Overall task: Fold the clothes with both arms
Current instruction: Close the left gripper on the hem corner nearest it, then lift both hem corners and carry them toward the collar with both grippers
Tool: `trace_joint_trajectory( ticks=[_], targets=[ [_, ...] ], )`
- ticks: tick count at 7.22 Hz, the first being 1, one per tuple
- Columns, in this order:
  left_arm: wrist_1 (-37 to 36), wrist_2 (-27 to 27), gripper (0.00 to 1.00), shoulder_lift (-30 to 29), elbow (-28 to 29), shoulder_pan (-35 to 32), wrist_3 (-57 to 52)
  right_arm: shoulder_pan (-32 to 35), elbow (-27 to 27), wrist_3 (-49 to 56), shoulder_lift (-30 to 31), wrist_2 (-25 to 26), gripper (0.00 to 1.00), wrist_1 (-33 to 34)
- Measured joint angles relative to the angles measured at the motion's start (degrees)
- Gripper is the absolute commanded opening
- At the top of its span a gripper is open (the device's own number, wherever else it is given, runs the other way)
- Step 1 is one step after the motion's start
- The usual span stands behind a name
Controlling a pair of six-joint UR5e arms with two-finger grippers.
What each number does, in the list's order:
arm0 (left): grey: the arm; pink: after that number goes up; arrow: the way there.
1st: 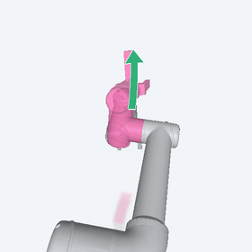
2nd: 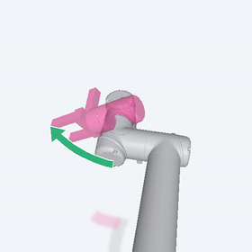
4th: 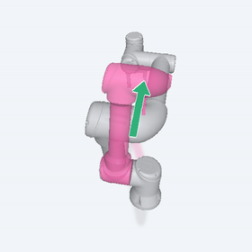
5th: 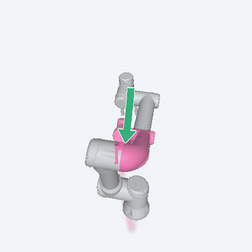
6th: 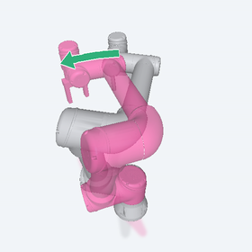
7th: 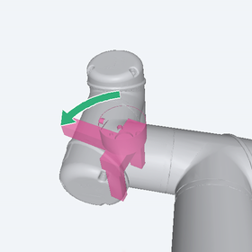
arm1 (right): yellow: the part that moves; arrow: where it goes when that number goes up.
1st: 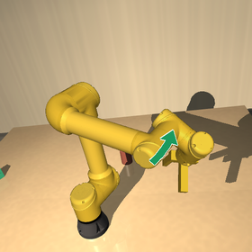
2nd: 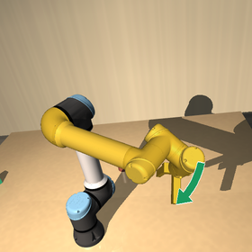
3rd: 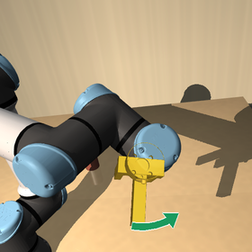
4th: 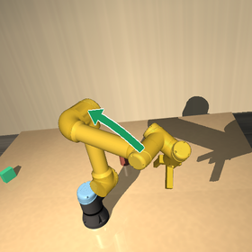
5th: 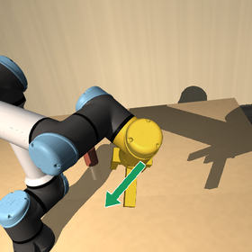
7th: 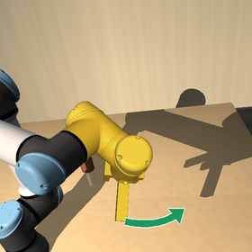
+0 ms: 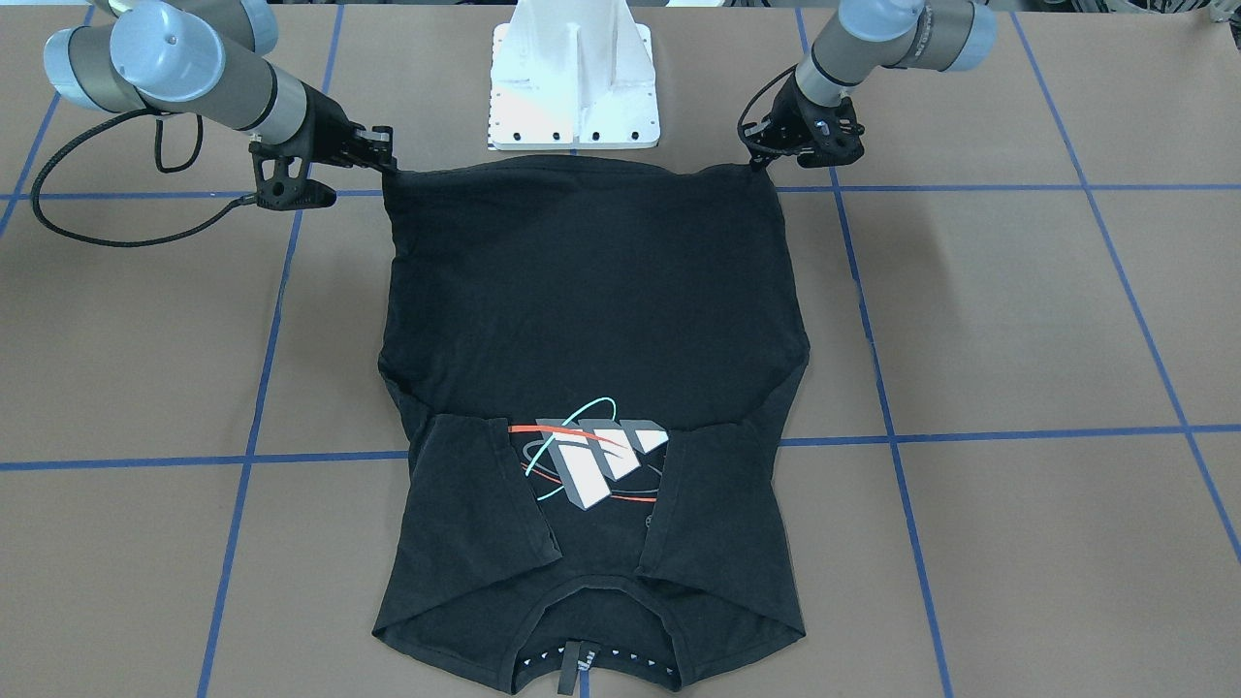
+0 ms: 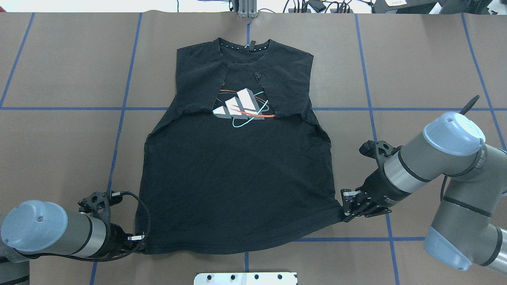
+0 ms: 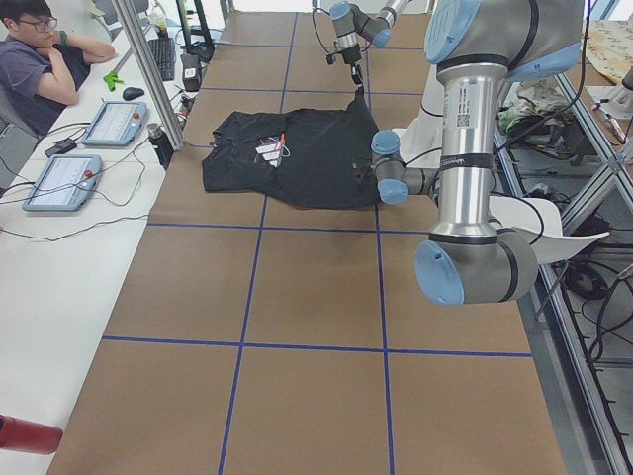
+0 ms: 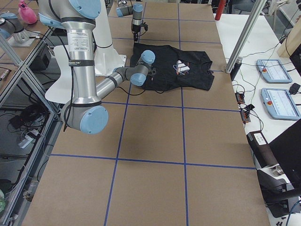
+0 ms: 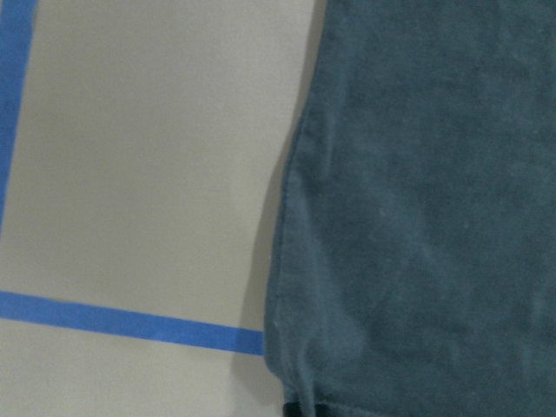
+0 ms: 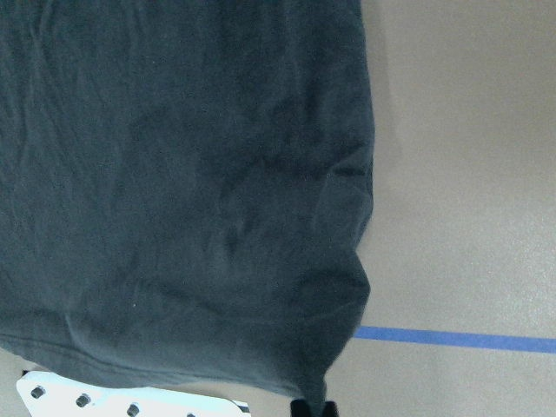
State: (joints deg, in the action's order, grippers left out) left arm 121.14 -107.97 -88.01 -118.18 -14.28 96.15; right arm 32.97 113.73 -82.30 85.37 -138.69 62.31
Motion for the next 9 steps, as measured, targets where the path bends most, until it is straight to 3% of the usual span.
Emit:
trace_joint_trajectory(
  ticks=[4,6,9],
  targets=[
    [-13.8,-1.9,0.0,1.2,-10.2,-0.2,-0.8,0.7,2.0,-0.4,1.8,-8.5,0.0,0.0],
    [-16.4,-3.9,0.0,3.7,-14.5,0.1,-0.9,0.8,4.7,-0.5,5.2,-13.2,0.0,0.0],
    [-18.0,-8.6,0.0,3.9,-18.0,1.5,-0.7,0.3,9.1,-0.6,11.0,-16.2,0.0,0.0]
  ],
)
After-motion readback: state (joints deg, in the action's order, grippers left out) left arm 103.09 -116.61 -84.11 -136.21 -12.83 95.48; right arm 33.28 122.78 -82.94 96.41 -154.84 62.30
